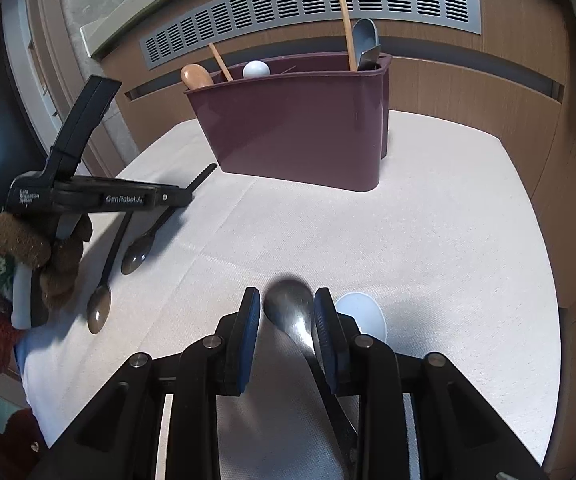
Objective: Organize utensils
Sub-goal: 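Grasp the metal spoon with the right gripper while the left grasps the black-handled spoon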
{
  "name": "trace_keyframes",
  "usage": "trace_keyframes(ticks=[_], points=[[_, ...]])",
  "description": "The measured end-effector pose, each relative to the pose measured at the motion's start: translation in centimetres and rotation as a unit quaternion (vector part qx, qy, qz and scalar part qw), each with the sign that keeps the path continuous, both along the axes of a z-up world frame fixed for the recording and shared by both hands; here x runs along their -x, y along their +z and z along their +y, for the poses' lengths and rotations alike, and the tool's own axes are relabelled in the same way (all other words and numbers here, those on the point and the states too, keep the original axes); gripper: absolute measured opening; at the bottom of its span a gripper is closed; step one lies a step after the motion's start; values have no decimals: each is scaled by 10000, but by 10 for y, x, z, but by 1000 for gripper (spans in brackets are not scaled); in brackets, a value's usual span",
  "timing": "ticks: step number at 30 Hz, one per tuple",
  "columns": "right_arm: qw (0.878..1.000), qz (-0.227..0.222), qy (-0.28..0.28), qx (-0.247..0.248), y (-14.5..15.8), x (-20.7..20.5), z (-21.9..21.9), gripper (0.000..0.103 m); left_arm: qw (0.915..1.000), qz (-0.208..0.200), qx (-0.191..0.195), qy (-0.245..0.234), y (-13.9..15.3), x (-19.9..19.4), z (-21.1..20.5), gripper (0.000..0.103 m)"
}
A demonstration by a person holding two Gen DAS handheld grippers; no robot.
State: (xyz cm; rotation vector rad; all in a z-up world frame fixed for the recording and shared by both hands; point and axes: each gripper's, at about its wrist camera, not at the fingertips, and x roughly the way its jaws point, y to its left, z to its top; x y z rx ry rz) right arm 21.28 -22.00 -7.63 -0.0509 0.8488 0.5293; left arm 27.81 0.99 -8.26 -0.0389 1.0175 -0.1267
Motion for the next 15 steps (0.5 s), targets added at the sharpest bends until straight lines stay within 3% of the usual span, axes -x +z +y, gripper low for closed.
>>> trace_keyframes(ticks=[7,15], points=[[9999,-20,82,94,1,3,-3,27,9989,92,200,-404,1,31,-14,14],[9966,173,439,678,-7,19,-12,28,9946,292,182,-977,1,96,-31,14]])
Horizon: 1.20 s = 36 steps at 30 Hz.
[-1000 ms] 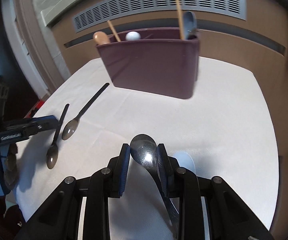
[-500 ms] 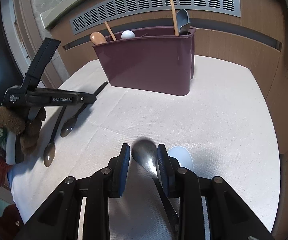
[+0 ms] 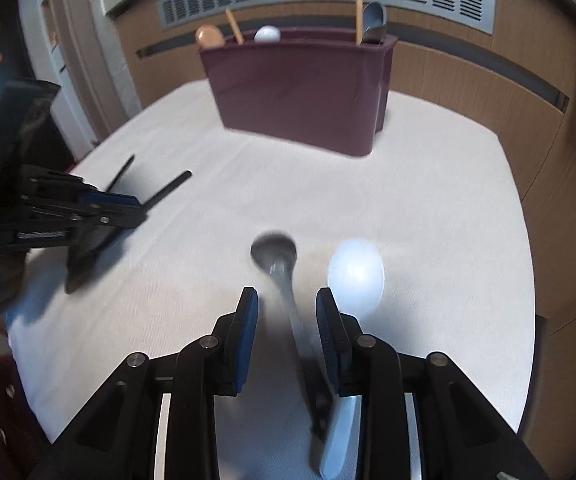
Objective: Organize utensils
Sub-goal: 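Carry both spoons over the holder and release them into it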
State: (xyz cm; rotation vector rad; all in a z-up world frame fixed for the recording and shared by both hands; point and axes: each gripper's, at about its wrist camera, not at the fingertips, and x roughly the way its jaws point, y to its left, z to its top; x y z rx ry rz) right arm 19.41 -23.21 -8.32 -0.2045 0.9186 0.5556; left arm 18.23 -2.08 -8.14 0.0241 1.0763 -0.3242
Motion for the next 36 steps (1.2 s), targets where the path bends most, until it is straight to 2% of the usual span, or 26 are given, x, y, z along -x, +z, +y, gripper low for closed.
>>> trace_keyframes(ticks=[6,12,17,27,30,31,33,36], points=[[9997,0,204,130,-3,-8,12,28,9999,91,79,-32,-1,12,-1,14],[9986,-77,379,354,-4,-31,34,28,9999,90,41,-39,-3,7,-1,14],[9977,-190,419,491,-3,-29,40,26,9999,99,65,-30,-4,4,-1,14],[9975,-617,-72,-348,34,-10,13,26,9998,47,-64,-182,-3,-16,-11,14],[9957,-719,-195,-549,42,-7,10,26,9999,-66,-95,-54,0,-23,-12,12],[9947,-777,-243,-626,46,-6,8,26,9999,-160,-4,23,4,-23,-9,12],[9923,-879,-312,-821,54,-2,4,26,9980,-423,425,208,22,-17,1,12],[9897,-969,-392,-975,60,-1,-1,26,9913,-893,863,436,52,-4,15,12]])
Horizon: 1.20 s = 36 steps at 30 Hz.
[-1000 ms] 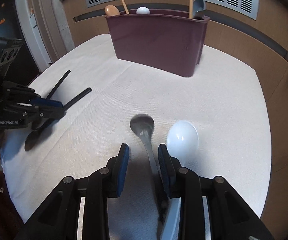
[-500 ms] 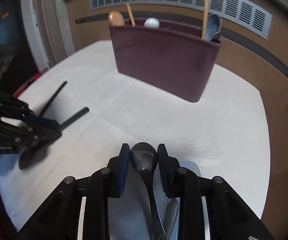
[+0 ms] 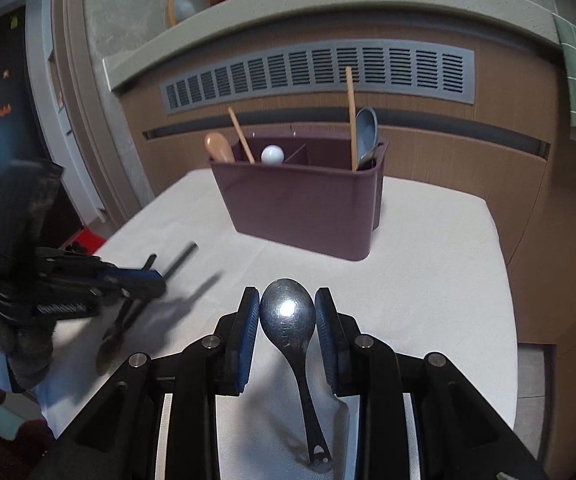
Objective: Organize utensils
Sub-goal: 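Carry both spoons over the holder and release them into it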
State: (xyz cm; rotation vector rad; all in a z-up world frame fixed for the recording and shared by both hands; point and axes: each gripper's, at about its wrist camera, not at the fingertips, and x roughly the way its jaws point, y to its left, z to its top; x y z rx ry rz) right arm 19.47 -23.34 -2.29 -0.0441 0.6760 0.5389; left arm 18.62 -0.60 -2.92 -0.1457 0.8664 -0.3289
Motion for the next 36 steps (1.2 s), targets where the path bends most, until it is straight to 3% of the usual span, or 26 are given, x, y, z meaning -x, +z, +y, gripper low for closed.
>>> trace_keyframes(ticks=[4,9,13,15,17,20,23,26,28,32,36], points=[[9997,-80,-151,-146,6,0,-5,26,9985,-486,209,162,28,13,11,12],[9994,-123,-202,-261,11,0,-6,26,9957,-751,437,311,37,14,18,12],[9990,-158,-243,-346,15,0,-6,26,9896,-1188,605,542,52,12,19,12],[9976,-403,-267,-489,32,-2,-7,26,9817,-1622,795,598,78,9,20,12],[9922,-994,-294,-696,70,-5,-8,26,9609,-2489,979,717,122,4,19,12],[9746,-1909,-374,-1113,131,-13,-13,26,9337,-3350,888,895,163,-17,11,13],[9636,-2275,-503,-1312,163,-32,-11,26,9179,-3677,922,1176,169,-43,8,13],[9623,-2296,-610,-1326,164,-57,-5,26,9036,-3910,1043,1404,155,-67,6,13],[9648,-2168,-624,-1350,156,-72,-1,26,9043,-3868,1011,1494,142,-88,8,13],[9702,-1866,-697,-1380,133,-98,5,26,9210,-3333,1216,1611,111,-124,14,13],[9742,-1634,-754,-1364,113,-119,7,26,9246,-3200,1193,1689,86,-138,12,13]])
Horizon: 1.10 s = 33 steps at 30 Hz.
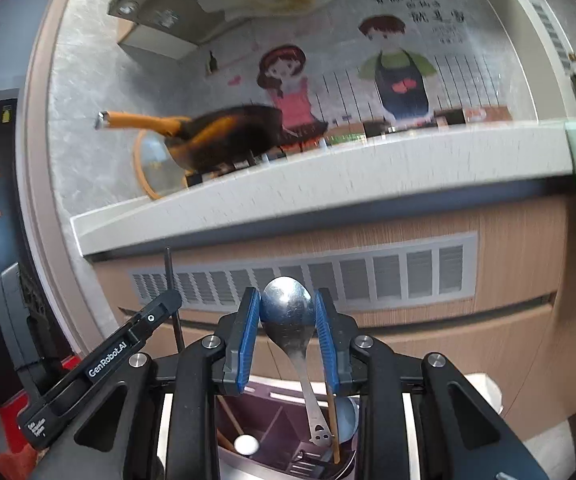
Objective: Organize utensils
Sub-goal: 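Carry both spoons over the holder and release them into it, then grasp the white plastic spoon with the right gripper while the left grasps the black-handled spoon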
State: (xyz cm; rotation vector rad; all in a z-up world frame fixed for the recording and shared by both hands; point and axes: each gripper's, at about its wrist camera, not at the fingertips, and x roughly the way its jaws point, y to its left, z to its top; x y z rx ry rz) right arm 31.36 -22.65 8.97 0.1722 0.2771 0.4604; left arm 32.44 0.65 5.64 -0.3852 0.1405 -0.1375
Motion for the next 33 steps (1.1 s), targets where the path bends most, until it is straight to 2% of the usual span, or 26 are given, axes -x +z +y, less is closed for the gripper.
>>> trace_keyframes(ticks=[5,8,10,13,15,19,23,29,33], points=[[9997,231,-34,2,-24,-16,4,26,9999,144,20,-84,-14,-8,-4,13],[9996,263,-72,-17,-34,-19,6,26,9990,275,82,-337,-24,-10,-8,14],[9991,418,24,-85,-41,-21,4,28,9969,524,167,-565,-32,-12,-5,16],[9964,812,138,-189,-50,-16,-6,31,9935,905,346,-595,-37,-5,5,21],[9966,817,117,-54,-52,-2,-11,32,9911,1089,492,-590,-36,10,17,23],[9954,755,157,575,-57,39,-18,32,9876,1522,117,-369,-39,53,37,24],[9865,1157,333,1109,-82,78,-31,32,9761,2146,-324,-130,-63,95,53,24],[9672,1902,448,1623,-134,124,-40,32,9525,3018,-398,-8,-112,162,73,24],[9525,2166,554,2067,-161,147,-35,32,9411,3352,-439,-110,-130,192,77,24]])
